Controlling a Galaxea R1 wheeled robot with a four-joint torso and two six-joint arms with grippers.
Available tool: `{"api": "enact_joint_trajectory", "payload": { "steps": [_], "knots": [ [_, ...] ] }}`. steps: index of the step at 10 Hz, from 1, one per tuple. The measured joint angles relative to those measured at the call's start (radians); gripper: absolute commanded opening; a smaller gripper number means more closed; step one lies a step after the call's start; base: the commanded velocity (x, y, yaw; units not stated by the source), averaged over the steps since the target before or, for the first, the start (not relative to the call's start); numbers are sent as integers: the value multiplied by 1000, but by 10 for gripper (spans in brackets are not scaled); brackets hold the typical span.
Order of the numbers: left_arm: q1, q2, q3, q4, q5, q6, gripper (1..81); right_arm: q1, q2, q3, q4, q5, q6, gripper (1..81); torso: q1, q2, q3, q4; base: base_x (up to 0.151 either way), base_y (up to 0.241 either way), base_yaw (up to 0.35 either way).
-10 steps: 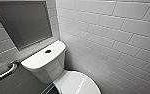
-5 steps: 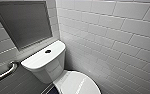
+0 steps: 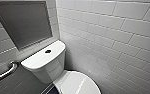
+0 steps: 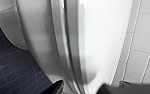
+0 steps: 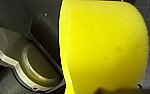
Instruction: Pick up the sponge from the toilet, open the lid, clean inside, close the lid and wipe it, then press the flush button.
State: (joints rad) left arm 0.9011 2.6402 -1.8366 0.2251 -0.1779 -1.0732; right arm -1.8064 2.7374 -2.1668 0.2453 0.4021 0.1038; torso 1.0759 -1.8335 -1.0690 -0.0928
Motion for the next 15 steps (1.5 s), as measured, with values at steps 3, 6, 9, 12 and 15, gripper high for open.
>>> {"api": "enact_joint_trajectory", "payload": {
  "steps": [3, 6, 9, 12, 15],
  "knots": [
    [-30, 0, -2, -1, 12, -57, 811, 0, 13, -3, 0, 8, 0, 10, 0, 0, 0, 0, 0, 0, 0],
    [-33, 14, -19, -1, 15, -74, 811, 0, 13, -4, 0, 9, 0, 10, 0, 0, 0, 0, 0, 0, 0],
    [-32, 33, -57, 2, 5, -84, 811, 0, 11, -4, 0, 9, 0, 10, 0, 0, 0, 0, 0, 0, 0],
    [-27, 50, -79, 46, -12, -86, 811, 0, 8, -3, 0, 9, 0, 10, 0, 0, 1, 0, 0, 0, 0],
    [-27, 62, -95, 56, -17, -102, 811, 1, 6, 10, 0, 9, 0, 10, -1, 0, 1, 0, 0, 0, 0]
  ]
}}
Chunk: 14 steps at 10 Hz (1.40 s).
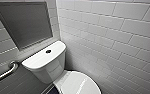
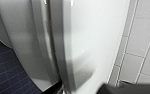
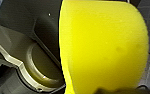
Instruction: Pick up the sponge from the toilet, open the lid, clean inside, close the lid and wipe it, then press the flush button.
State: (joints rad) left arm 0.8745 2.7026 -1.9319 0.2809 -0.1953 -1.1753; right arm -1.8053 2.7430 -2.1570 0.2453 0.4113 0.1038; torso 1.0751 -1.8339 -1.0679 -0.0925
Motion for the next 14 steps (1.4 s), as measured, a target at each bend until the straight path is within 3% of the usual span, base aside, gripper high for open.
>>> {"api": "enact_joint_trajectory", "payload": {
  "steps": [7, 9, 14],
  "knots": [
    [-3, -63, 124, 3, 35, 27, 811, 2, -14, 30, 0, 0, 0, 10, 0, 0, 0, 0, 0, 0, 0],
    [-18, -87, 186, 3, -42, 27, 811, 2, -17, 30, 0, 0, 0, 10, 0, 0, 0, 0, 0, 0, 0],
    [0, -111, 198, 3, -49, 31, 811, 2, -17, 30, 0, 0, 0, 10, 0, 0, 0, 0, 0, 0, 0]
  ]
}}
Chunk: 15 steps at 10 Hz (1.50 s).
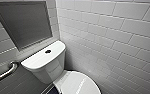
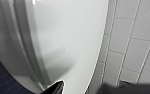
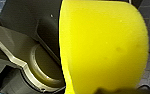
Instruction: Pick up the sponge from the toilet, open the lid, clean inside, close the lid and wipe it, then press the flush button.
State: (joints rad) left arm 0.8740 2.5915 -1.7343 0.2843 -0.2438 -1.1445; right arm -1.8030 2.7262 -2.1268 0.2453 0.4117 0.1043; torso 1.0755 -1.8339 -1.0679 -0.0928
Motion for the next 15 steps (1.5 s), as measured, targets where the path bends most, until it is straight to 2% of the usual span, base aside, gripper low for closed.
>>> {"api": "enact_joint_trajectory", "payload": {
  "steps": [3, 5, 10, 15],
  "knots": [
    [58, -38, 19, 11, 6, 7, 811, 7, 0, 1, 0, 0, 0, 10, 0, 0, 0, 0, 0, 0, 0],
    [54, -3, 3, 17, 4, 7, 811, 11, 0, 5, 0, 0, 0, 10, 0, 0, 0, 0, 0, 0, 0],
    [44, 103, -155, 18, 5, 3, 811, 10, -6, 7, 0, 0, 0, 10, 0, 0, 0, 0, 0, 0, 0],
    [36, 110, -182, 16, 14, -9, 811, 10, -11, 13, 0, 0, 0, 10, 0, 0, 0, 0, 0, 0, 0]
  ]
}}
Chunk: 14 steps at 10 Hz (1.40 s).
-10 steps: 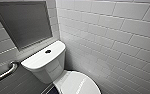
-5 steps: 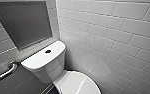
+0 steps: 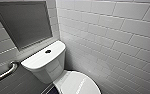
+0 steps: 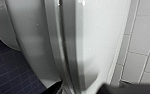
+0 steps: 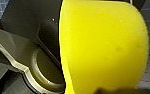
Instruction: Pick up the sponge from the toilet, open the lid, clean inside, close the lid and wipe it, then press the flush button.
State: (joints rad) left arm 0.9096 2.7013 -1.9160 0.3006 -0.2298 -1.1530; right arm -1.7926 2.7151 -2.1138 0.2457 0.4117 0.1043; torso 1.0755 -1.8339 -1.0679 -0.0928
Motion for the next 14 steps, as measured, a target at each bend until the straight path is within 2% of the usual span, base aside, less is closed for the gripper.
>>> {"api": "enact_joint_trajectory", "payload": {
  "steps": [4, 9, 14],
  "knots": [
    [-6, 14, -22, 0, 17, -22, 811, 0, 0, 0, 0, 0, 0, 10, 0, 0, 0, 0, 0, 0, 0],
    [-19, -34, 67, 0, 21, -24, 811, 0, 0, 4, 0, 0, 0, 10, 0, 0, 0, 0, 0, 0, 0],
    [-19, -6, 22, 2, 5, -30, 811, 0, -1, 7, 0, 0, 0, 10, 0, 0, 0, 0, 0, 0, 0]
  ]
}}
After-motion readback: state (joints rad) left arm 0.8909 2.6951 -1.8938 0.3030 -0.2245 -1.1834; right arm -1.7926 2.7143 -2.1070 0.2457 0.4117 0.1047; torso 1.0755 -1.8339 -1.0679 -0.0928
